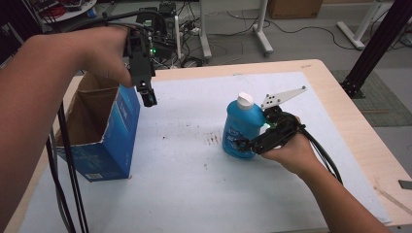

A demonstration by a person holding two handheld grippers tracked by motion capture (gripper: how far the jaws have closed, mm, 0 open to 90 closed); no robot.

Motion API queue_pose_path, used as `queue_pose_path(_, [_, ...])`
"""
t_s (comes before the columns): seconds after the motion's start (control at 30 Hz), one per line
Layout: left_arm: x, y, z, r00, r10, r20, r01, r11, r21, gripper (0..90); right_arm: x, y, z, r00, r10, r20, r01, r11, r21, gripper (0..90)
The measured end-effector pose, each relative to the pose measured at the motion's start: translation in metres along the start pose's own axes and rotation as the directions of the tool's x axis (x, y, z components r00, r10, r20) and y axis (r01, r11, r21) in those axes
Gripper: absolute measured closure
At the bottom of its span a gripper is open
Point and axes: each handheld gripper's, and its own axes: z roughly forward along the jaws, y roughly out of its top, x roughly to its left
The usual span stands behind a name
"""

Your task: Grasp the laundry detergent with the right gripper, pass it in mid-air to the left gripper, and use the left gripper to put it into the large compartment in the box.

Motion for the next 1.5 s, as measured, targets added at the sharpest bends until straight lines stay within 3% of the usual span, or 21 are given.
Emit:
queue_pose_path(0.1, [-0.0002,0.0010,0.0007,1.0000,-0.001,0.000,0.001,1.0000,0.001,1.7,-0.0001,-0.0006,0.0008,1.0000,-0.001,-0.002,0.001,1.000,-0.012,8.4])
queue_pose_path(0.13, [-0.0003,0.0016,0.0011,1.0000,0.002,0.000,-0.002,1.0000,0.002,1.7,-0.0007,-0.0009,0.0008,0.9999,-0.002,-0.011,0.002,1.000,-0.017,13.6])
queue_pose_path(0.57, [0.0003,0.0047,0.0047,0.9999,0.011,0.003,-0.012,0.9997,0.021,1.7,0.0023,-0.0012,0.0022,0.9999,-0.009,-0.005,0.009,0.999,-0.031,18.7])
queue_pose_path(0.6, [-0.0002,0.0062,0.0044,0.9999,0.013,0.003,-0.013,0.9998,0.017,1.7,0.0020,-0.0017,0.0020,0.9999,-0.011,-0.012,0.011,0.999,-0.044,24.4])
queue_pose_path(0.83, [-0.0015,0.0073,0.0035,0.9999,0.014,0.003,-0.014,0.9998,0.012,1.7,0.0025,-0.0027,0.0018,0.9999,-0.011,-0.013,0.010,0.998,-0.057,26.0])
queue_pose_path(1.0, [-0.0011,0.0068,0.0040,1.0000,0.009,0.001,-0.009,0.9998,0.016,1.7,0.0018,-0.0035,0.0014,0.9998,-0.010,-0.019,0.009,0.997,-0.074,32.7])
queue_pose_path(1.5, [0.0006,0.0075,0.0056,0.9999,0.012,0.004,-0.012,0.9997,0.022,1.7,0.0026,-0.0056,0.0028,0.9998,-0.015,-0.012,0.014,0.996,-0.090,35.8])
